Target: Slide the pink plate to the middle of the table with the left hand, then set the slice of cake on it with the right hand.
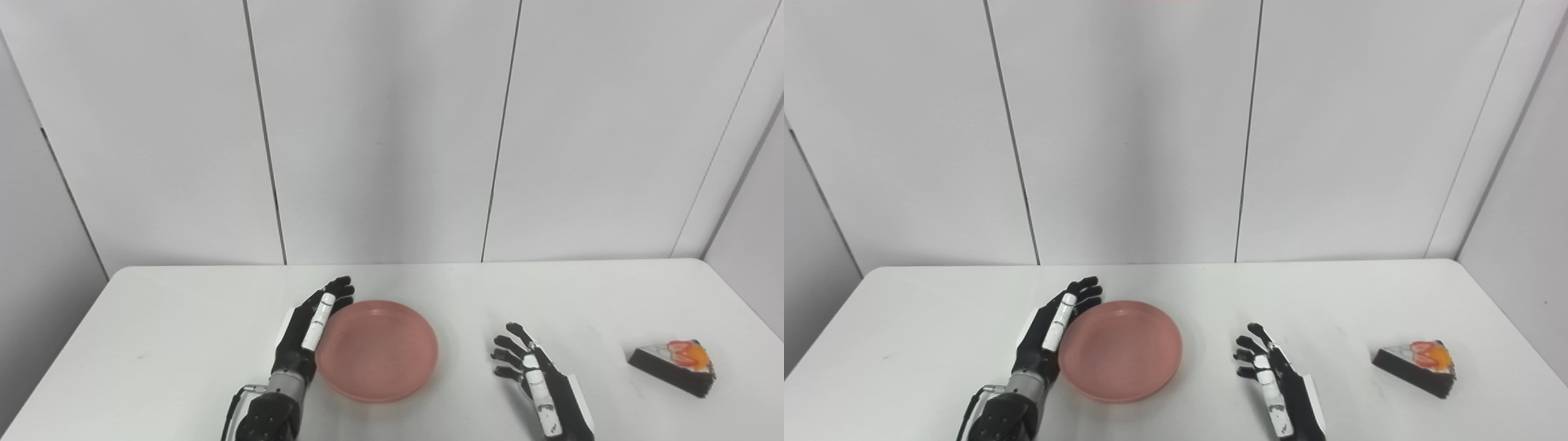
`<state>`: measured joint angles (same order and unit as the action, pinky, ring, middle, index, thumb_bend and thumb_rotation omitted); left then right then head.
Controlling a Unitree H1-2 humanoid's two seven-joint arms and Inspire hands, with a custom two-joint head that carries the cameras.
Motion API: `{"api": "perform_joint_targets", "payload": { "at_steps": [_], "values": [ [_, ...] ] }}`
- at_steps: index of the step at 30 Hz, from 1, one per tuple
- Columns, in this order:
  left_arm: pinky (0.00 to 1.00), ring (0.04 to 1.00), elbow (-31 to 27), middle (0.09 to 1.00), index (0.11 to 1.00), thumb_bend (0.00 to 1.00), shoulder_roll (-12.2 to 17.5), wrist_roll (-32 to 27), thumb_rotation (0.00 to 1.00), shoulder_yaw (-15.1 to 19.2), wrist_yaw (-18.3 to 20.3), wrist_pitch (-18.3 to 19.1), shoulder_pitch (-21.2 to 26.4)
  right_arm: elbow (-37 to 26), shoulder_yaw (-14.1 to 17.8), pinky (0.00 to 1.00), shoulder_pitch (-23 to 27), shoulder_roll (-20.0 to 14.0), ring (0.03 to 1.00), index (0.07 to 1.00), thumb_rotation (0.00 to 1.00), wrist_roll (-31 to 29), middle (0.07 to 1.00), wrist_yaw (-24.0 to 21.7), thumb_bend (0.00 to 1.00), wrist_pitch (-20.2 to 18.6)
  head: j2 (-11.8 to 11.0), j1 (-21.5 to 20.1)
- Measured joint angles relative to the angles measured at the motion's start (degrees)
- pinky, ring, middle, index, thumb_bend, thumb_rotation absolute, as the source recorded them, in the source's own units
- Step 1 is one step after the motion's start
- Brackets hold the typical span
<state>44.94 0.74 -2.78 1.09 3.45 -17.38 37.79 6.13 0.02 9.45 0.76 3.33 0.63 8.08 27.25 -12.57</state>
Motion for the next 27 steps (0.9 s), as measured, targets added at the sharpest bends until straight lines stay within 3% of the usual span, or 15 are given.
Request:
{"api": "perform_joint_targets", "payload": {
  "at_steps": [9,13,15,17,23,27],
  "values": [
    [0.89,0.858,-3.9,0.825,0.763,0.70,-1.5,0.2,0.94,-0.3,-1.3,3.0,-1.5,-2.6,-0.6,0.72,-1.4,0.9,0.790,0.870,1.00,0.7,0.811,0.6,0.81,-3.1,1.4,-2.8],
    [0.87,0.854,-6.1,0.818,0.741,0.68,-1.7,0.2,0.96,-0.7,-1.2,5.3,-2.1,-3.1,-1.0,0.72,-1.7,1.7,0.791,0.870,1.00,1.4,0.813,1.3,0.81,-3.7,2.1,-8.1],
    [0.86,0.846,-6.4,0.813,0.740,0.69,-1.7,0.0,0.95,-0.7,-1.0,5.9,-2.2,-3.2,-1.2,0.72,-1.7,2.1,0.794,0.874,1.00,2.0,0.819,2.0,0.81,-3.8,2.1,-8.1],
    [0.84,0.834,-6.6,0.805,0.740,0.69,-1.5,-0.1,0.94,-0.6,-0.5,6.2,-2.2,-3.3,-1.4,0.72,-1.7,2.5,0.797,0.878,1.00,2.8,0.827,2.6,0.79,-3.9,2.1,-11.7],
    [0.82,0.824,-6.4,0.806,0.726,0.73,-0.9,-0.6,0.91,-0.6,1.1,6.3,-2.1,-2.8,-2.5,0.69,-1.5,3.1,0.778,0.883,1.00,5.5,0.826,4.8,0.71,-3.7,1.8,-13.2],
    [0.81,0.823,-6.0,0.808,0.726,0.73,-0.6,-0.6,0.90,-0.5,1.9,5.5,-2.1,-2.5,-2.9,0.68,-1.3,3.0,0.756,0.866,1.00,7.2,0.797,5.9,0.73,-2.8,1.9,-12.8]
  ]
}}
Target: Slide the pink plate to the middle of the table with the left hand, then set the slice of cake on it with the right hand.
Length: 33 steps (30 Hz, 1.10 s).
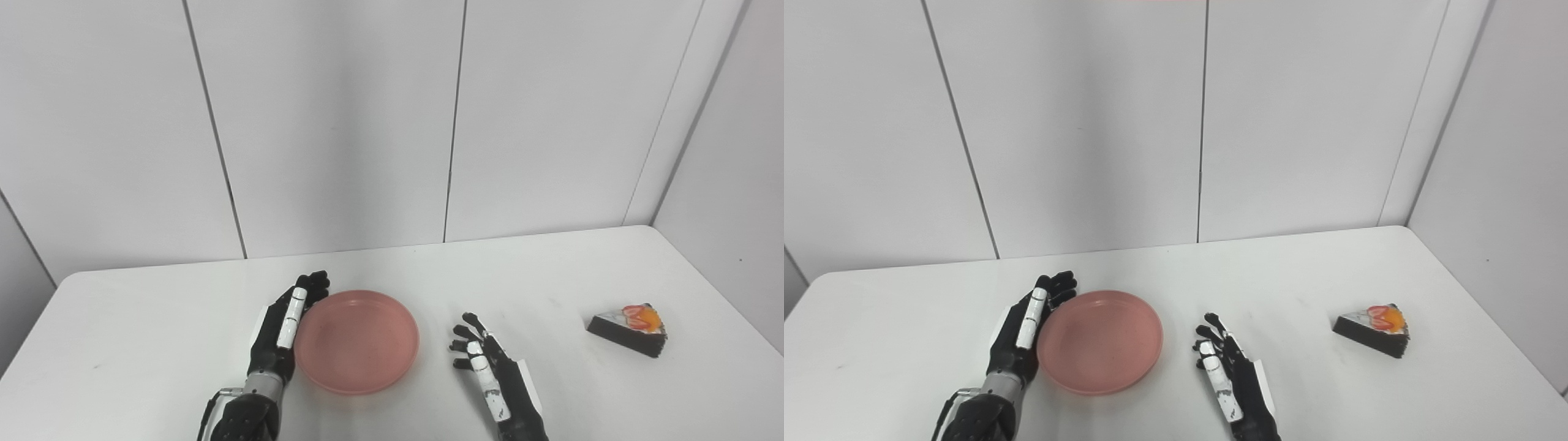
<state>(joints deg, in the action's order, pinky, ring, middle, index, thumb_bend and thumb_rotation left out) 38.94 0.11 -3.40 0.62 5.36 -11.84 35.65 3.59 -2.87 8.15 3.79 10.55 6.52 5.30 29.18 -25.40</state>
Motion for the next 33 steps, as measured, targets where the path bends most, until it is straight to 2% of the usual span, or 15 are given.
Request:
{"api": "perform_joint_targets", "payload": {
  "at_steps": [5,8,10,12,15,18,22,27,30,33],
  "values": [
    [0.80,0.823,0.1,0.808,0.718,0.73,0.0,-0.7,0.90,0.3,0.4,-0.2,0.0,-1.3,0.7,0.68,-0.4,0.0,0.747,0.858,1.00,1.8,0.774,2.7,0.69,0.4,0.0,-0.1],
    [0.79,0.819,0.7,0.807,0.722,0.74,0.0,-1.9,0.91,0.7,1.5,-0.7,0.3,-4.4,1.4,0.66,-2.2,-0.5,0.732,0.843,0.96,2.0,0.764,2.7,0.73,-0.3,-0.4,-0.1],
    [0.81,0.825,1.1,0.808,0.726,0.75,0.3,-2.0,0.92,0.7,2.0,-0.9,0.4,-7.2,1.6,0.63,-3.0,-1.8,0.725,0.845,0.94,4.2,0.775,2.6,0.74,-2.3,-0.7,-0.3],
    [0.81,0.830,1.8,0.811,0.723,0.74,0.6,-2.2,0.92,0.7,2.4,-1.1,0.8,-10.2,1.5,0.63,-2.9,-4.5,0.724,0.843,0.99,8.5,0.794,2.1,0.77,-3.8,-0.8,-0.3],
    [0.81,0.832,2.0,0.818,0.729,0.71,0.8,-2.4,0.93,0.7,2.6,-1.2,0.8,-16.6,1.1,0.68,-1.5,-11.2,0.786,0.884,0.94,16.2,0.858,-2.0,0.82,-9.1,-1.1,-0.4],
    [0.81,0.821,3.1,0.810,0.724,0.74,0.9,-2.5,0.91,0.7,2.6,-1.9,1.3,-21.8,0.9,0.67,0.9,-18.4,0.796,0.880,0.78,22.7,0.865,-7.9,0.83,-15.0,-1.6,-0.6],
    [0.81,0.823,4.5,0.812,0.725,0.75,0.9,-2.5,0.91,0.9,2.7,-2.8,2.1,-26.6,0.3,0.65,4.1,-24.8,0.795,0.871,0.71,29.8,0.866,-16.6,0.87,-21.8,-1.7,-0.7],
    [0.81,0.824,4.6,0.817,0.735,0.72,0.9,-2.5,0.91,0.8,2.6,-3.0,2.2,-27.5,0.9,0.67,7.7,-29.7,0.808,0.854,0.59,33.3,0.860,-22.6,0.94,-24.4,-2.0,-0.7],
    [0.81,0.825,4.6,0.816,0.731,0.72,0.9,-2.5,0.91,0.8,2.6,-3.0,2.3,-27.4,2.1,0.66,9.2,-32.0,0.790,0.843,0.57,34.2,0.837,-23.4,0.96,-24.6,-2.2,-0.5],
    [0.81,0.827,4.6,0.817,0.732,0.71,0.9,-2.5,0.91,0.8,2.6,-3.0,2.3,-25.6,2.6,0.68,10.2,-34.4,0.784,0.839,0.58,34.9,0.821,-23.3,0.98,-24.4,-2.2,-0.4]
  ]
}}
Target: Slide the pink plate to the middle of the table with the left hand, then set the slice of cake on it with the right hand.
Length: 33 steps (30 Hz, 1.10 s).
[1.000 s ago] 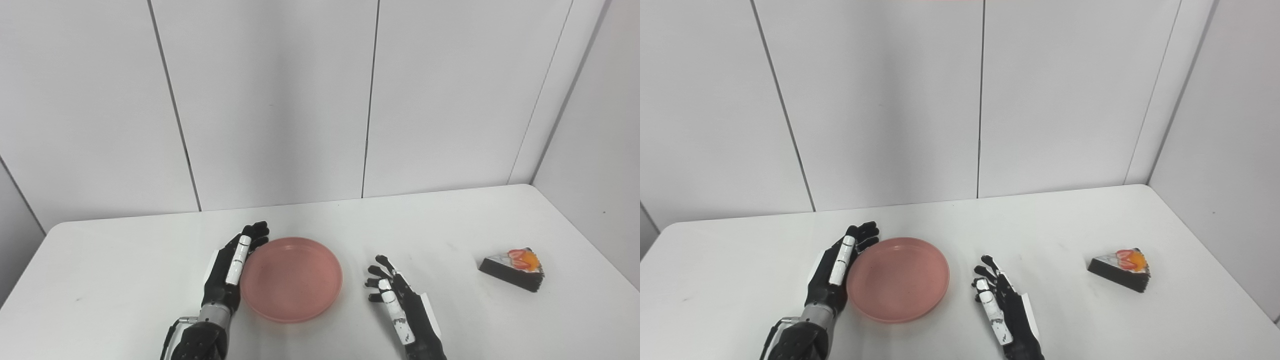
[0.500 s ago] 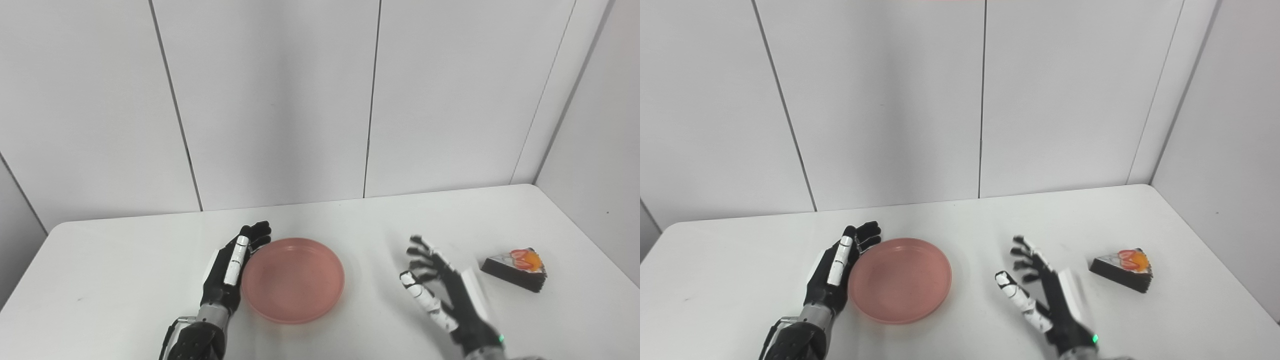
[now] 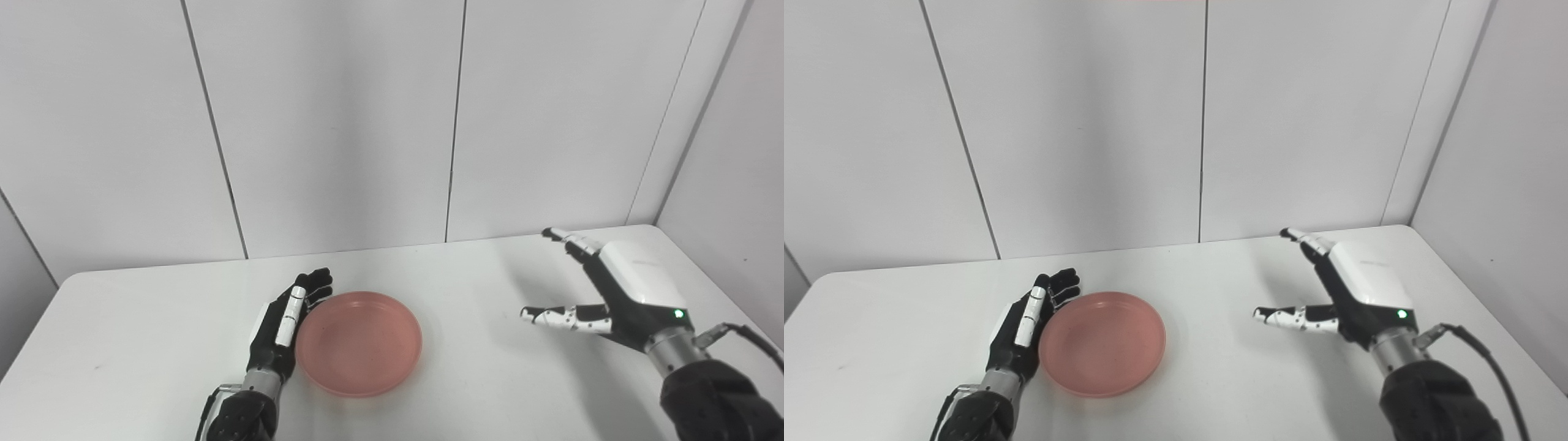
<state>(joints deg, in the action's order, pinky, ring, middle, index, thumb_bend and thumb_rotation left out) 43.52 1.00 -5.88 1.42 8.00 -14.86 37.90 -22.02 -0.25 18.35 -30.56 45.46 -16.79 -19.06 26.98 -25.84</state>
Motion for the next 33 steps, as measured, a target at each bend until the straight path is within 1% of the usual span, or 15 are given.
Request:
{"api": "perform_joint_targets", "payload": {
  "at_steps": [2,3,5,8,10,12,14,17,18,20,21,22,24,28,33],
  "values": [
    [0.81,0.824,0.0,0.817,0.735,0.71,0.0,0.0,0.91,0.0,0.0,0.0,0.0,1.8,0.0,0.72,0.4,-1.7,0.793,0.828,0.60,1.1,0.818,0.3,0.99,0.4,-0.1,0.1],
    [0.81,0.820,0.0,0.813,0.732,0.71,0.0,0.0,0.92,0.0,0.0,0.0,0.0,2.3,-0.1,0.74,0.4,-2.4,0.805,0.815,0.59,1.7,0.820,0.4,1.00,0.4,-0.2,0.2],
    [0.80,0.818,0.0,0.810,0.728,0.71,0.0,0.0,0.91,0.0,0.0,0.0,0.0,3.4,-0.4,0.78,0.6,-4.0,0.829,0.822,0.61,3.1,0.834,0.2,1.00,0.7,-0.1,0.3],
    [0.81,0.828,-0.1,0.817,0.732,0.70,0.0,0.0,0.91,0.1,0.0,0.0,0.0,4.7,-0.6,0.81,1.1,-6.5,0.847,0.826,0.60,4.8,0.847,-2.3,1.00,0.6,-0.1,0.3],
    [0.81,0.830,-0.3,0.819,0.738,0.69,0.0,0.0,0.92,0.1,0.0,0.1,0.0,6.6,-0.5,0.82,2.0,-8.0,0.839,0.826,0.60,5.6,0.831,-3.8,1.00,0.6,-0.1,0.3],
    [0.82,0.831,-0.4,0.820,0.743,0.70,0.0,0.0,0.92,0.1,0.0,0.2,0.0,8.1,-0.6,0.83,2.5,-8.8,0.842,0.826,0.60,5.7,0.824,-4.5,1.00,0.6,0.0,0.1],
    [0.82,0.827,-0.5,0.815,0.739,0.72,0.0,-0.3,0.91,0.1,0.1,0.3,0.0,10.1,-0.6,0.80,2.8,-9.5,0.843,0.823,0.60,5.7,0.823,-5.7,1.00,0.6,0.2,0.1],
    [0.81,0.824,-0.6,0.813,0.733,0.71,0.0,-0.7,0.91,0.1,0.5,0.4,0.0,13.1,-0.6,0.75,2.9,-10.0,0.841,0.820,0.58,5.5,0.825,-7.0,1.00,0.6,0.3,0.0],
    [0.81,0.826,-0.6,0.817,0.737,0.71,0.0,-0.7,0.91,0.1,0.6,0.4,0.0,13.9,-0.6,0.71,2.8,-10.1,0.829,0.810,0.57,5.3,0.826,-7.3,1.00,0.6,0.3,0.0],
    [0.81,0.826,-0.6,0.819,0.736,0.71,0.0,-0.7,0.91,0.1,0.6,0.4,-0.1,15.1,-0.7,0.67,2.9,-10.2,0.822,0.805,0.55,5.0,0.841,-7.8,1.00,0.6,0.4,-0.3],
    [0.81,0.829,-0.6,0.822,0.736,0.71,0.0,-0.7,0.91,0.1,0.7,0.4,-0.1,15.7,-1.1,0.66,3.0,-10.3,0.819,0.806,0.54,5.1,0.847,-8.3,1.00,0.6,0.4,-0.3],
    [0.81,0.829,-0.6,0.821,0.733,0.71,0.1,-0.7,0.91,0.1,0.8,0.4,-0.1,16.3,-1.8,0.65,3.3,-10.6,0.802,0.803,0.53,5.2,0.831,-9.2,1.00,0.6,0.5,-0.3],
    [0.81,0.829,-0.6,0.821,0.732,0.71,0.1,-0.9,0.90,0.1,1.1,0.4,-0.1,17.9,-3.1,0.65,3.9,-11.1,0.795,0.801,0.53,5.4,0.825,-10.9,1.00,0.5,0.7,-0.3],
    [0.80,0.829,-0.7,0.817,0.724,0.71,0.1,-1.2,0.91,0.1,1.3,0.4,-0.1,19.7,-3.6,0.69,4.5,-11.1,0.796,0.811,0.50,5.3,0.814,-12.3,1.00,-0.4,0.9,-0.2],
    [0.80,0.829,-1.0,0.816,0.724,0.71,0.1,-1.3,0.90,0.1,1.4,0.7,-0.2,22.4,-3.8,0.76,4.6,-11.1,0.845,0.811,0.51,4.0,0.858,-13.4,1.00,-0.7,0.9,-0.2]
  ]
}}
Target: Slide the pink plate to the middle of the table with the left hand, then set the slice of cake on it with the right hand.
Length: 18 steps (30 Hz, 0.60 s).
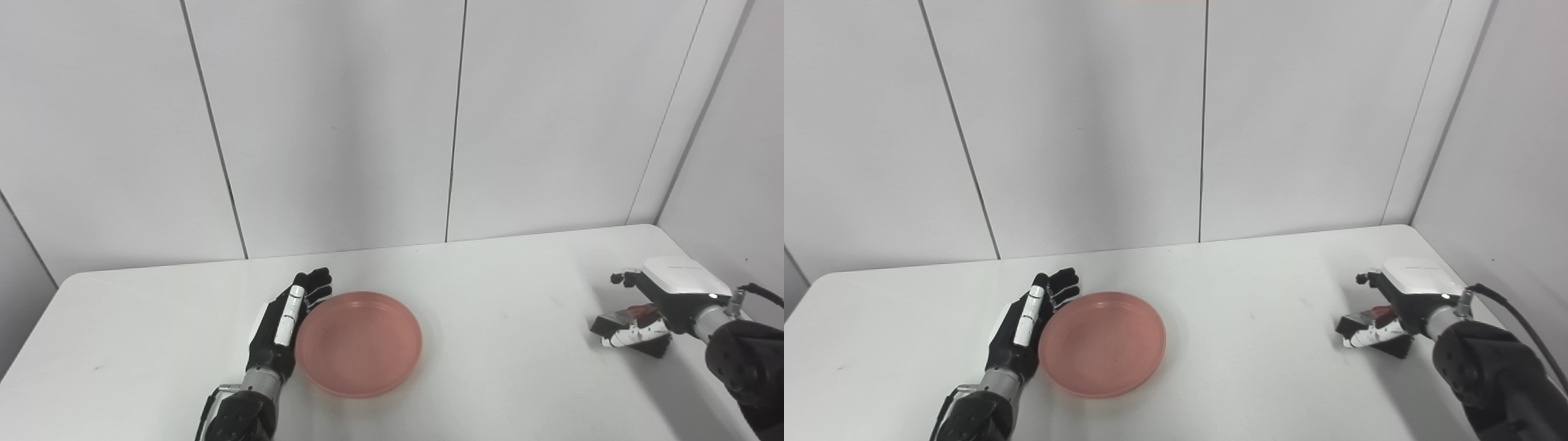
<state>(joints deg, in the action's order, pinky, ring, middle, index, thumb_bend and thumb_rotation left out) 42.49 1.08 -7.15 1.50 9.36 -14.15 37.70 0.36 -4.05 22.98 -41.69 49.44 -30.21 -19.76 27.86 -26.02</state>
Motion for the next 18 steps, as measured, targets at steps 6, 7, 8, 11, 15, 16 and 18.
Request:
{"api": "perform_joint_targets", "payload": {
  "at_steps": [6,7,8,11,15,16,18],
  "values": [
    [0.79,0.828,-0.1,0.812,0.721,0.72,0.0,0.0,0.90,0.0,0.0,0.4,0.0,3.2,-1.1,0.74,0.0,-0.2,0.840,0.810,0.53,-0.5,0.859,0.1,1.00,0.1,0.2,0.3],
    [0.79,0.827,-0.2,0.812,0.723,0.72,0.0,0.0,0.91,0.0,0.1,0.5,0.0,3.6,-1.1,0.72,0.0,-0.2,0.839,0.813,0.53,-0.8,0.860,0.1,1.00,0.1,0.2,0.3],
    [0.79,0.827,-0.3,0.812,0.723,0.72,0.0,0.0,0.91,0.0,0.0,0.6,0.0,4.0,-1.1,0.72,0.0,-0.3,0.839,0.813,0.53,-1.1,0.860,0.2,1.00,0.1,0.2,0.3],
    [0.80,0.828,-0.8,0.812,0.721,0.72,0.0,0.0,0.90,-0.1,0.2,1.0,-0.2,6.5,-1.1,0.72,0.0,-0.5,0.838,0.815,0.53,-1.9,0.867,1.0,1.00,0.2,0.4,0.4],
    [0.81,0.835,-1.1,0.814,0.720,0.73,0.1,0.0,0.90,0.0,0.6,1.3,-0.4,9.2,-1.6,0.78,0.2,-1.2,0.839,0.805,0.52,-2.7,0.853,3.0,1.00,0.5,0.4,0.4],
    [0.80,0.832,-1.0,0.810,0.717,0.72,0.1,0.0,0.90,0.0,0.7,1.3,-0.4,9.5,-1.7,0.75,0.3,-1.4,0.819,0.792,0.50,-3.0,0.828,3.2,1.00,0.5,0.4,0.4],
    [0.80,0.830,-1.1,0.809,0.717,0.72,0.1,0.0,0.90,0.0,0.7,1.3,-0.4,10.2,-1.7,0.72,0.5,-1.4,0.807,0.786,0.48,-3.9,0.817,4.2,1.00,0.5,0.5,0.6]
  ]
}}
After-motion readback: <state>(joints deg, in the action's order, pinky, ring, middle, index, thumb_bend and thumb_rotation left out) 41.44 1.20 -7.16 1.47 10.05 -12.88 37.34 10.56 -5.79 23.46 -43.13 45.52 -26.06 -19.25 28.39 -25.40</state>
